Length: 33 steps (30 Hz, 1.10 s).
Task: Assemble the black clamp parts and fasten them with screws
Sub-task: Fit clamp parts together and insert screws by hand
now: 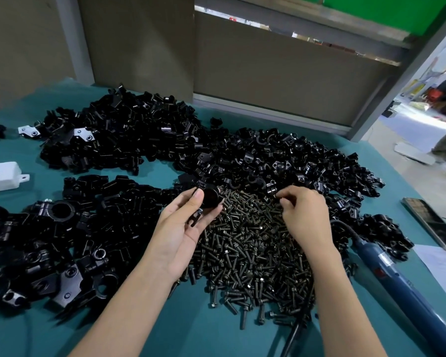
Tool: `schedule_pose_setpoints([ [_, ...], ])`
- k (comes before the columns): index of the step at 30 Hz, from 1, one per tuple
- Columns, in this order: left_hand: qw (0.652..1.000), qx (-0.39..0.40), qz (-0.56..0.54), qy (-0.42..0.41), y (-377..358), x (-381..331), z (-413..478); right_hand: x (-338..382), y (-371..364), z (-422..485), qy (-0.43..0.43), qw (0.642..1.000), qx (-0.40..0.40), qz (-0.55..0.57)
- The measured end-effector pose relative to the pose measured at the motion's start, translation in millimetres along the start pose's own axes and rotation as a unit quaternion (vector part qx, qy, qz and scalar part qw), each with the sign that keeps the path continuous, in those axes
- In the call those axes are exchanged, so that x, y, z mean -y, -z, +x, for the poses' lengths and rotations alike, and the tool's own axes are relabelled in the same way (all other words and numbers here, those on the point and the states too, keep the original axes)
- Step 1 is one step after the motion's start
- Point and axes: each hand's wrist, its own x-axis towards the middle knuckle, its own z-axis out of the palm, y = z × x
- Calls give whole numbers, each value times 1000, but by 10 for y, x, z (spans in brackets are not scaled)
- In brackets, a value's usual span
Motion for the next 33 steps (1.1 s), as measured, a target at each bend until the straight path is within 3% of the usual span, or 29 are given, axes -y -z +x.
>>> schedule_pose_setpoints([
  [2,1000,-8,2,0,-3,2,2,-26,43,-35,21,999,27,30],
  [4,1000,-11,5,2,-9,7,3,0,116,-63,40,989,116,85],
  [7,1000,-9,4,4,-20,7,-2,54,142,-117,67,971,223,48],
  [16,1000,-5,0,-3,-11,0,-19,133,101,-150,81,977,194,-37],
  [20,1000,-1,-1,-1,8,18,-2,131,145,-134,87,985,130,78],
  [24,999,26,18,2,12,42,4,338,128,-176,145,963,39,223],
  [33,999,42,20,-2,13,27,2,531,-28,-213,205,940,7,272],
])
